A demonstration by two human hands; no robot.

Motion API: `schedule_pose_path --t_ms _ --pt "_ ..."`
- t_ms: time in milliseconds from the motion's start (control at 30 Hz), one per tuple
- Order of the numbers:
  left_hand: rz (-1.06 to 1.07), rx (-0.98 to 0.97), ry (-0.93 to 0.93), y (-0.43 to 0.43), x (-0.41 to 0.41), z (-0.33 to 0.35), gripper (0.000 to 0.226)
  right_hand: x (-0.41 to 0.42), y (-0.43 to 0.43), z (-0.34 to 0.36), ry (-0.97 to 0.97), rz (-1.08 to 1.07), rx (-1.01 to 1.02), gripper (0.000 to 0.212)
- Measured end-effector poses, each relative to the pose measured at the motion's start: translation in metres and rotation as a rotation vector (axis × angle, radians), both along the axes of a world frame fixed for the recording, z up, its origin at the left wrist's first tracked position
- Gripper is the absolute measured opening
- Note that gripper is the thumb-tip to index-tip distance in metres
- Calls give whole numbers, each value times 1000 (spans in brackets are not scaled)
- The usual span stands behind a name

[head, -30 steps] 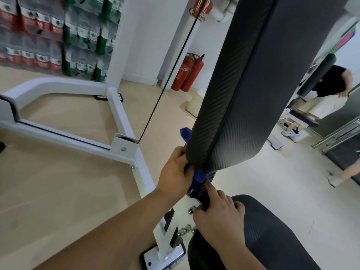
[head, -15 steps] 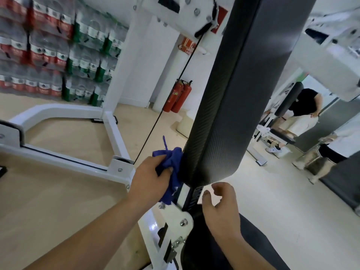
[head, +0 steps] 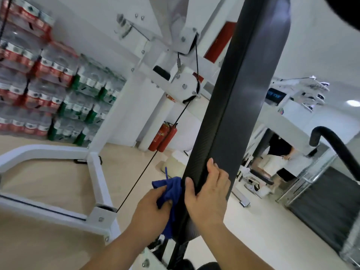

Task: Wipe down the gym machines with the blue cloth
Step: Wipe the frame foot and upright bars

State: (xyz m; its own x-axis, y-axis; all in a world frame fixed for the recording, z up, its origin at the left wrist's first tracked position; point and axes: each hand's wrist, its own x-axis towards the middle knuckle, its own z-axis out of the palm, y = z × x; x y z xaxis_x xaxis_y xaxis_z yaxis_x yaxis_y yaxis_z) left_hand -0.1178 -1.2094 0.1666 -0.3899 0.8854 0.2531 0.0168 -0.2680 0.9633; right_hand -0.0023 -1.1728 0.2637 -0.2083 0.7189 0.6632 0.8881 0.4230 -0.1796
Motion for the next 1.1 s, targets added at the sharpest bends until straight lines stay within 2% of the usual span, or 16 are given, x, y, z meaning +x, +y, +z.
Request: schedule_pose_path --t_ms 67,300,433,567,667,800,900,1000,1100 --pt "-25 -2 1 -1 5 5 31 -2 0 5 8 -1 -14 79" --pt "58 -64 180 -6 12 12 26 3 -1 20 -12 10 15 58" --pt "144 31 166 -2 10 37 25 1 -6 33 81 83 36 43" --pt "36 -117 282 -14 10 49 17 12 5 61 129 181 43 19" --pt "43 -176 204 -38 -2 57 20 -6 2 69 198 191 -33 20" --pt "85 -267 56 -61 -15 80 20 -27 -9 69 169 98 -128 28" --pt "112 -341 -43 -81 -22 108 23 -33 -20 91 164 58 -275 32" --pt "135 -460 -71 -110 -24 139 26 -41 -44 115 163 32 -444 27" --pt "188 -545 -132 -146 -29 175 29 -52 -76 142 141 40 -688 14"
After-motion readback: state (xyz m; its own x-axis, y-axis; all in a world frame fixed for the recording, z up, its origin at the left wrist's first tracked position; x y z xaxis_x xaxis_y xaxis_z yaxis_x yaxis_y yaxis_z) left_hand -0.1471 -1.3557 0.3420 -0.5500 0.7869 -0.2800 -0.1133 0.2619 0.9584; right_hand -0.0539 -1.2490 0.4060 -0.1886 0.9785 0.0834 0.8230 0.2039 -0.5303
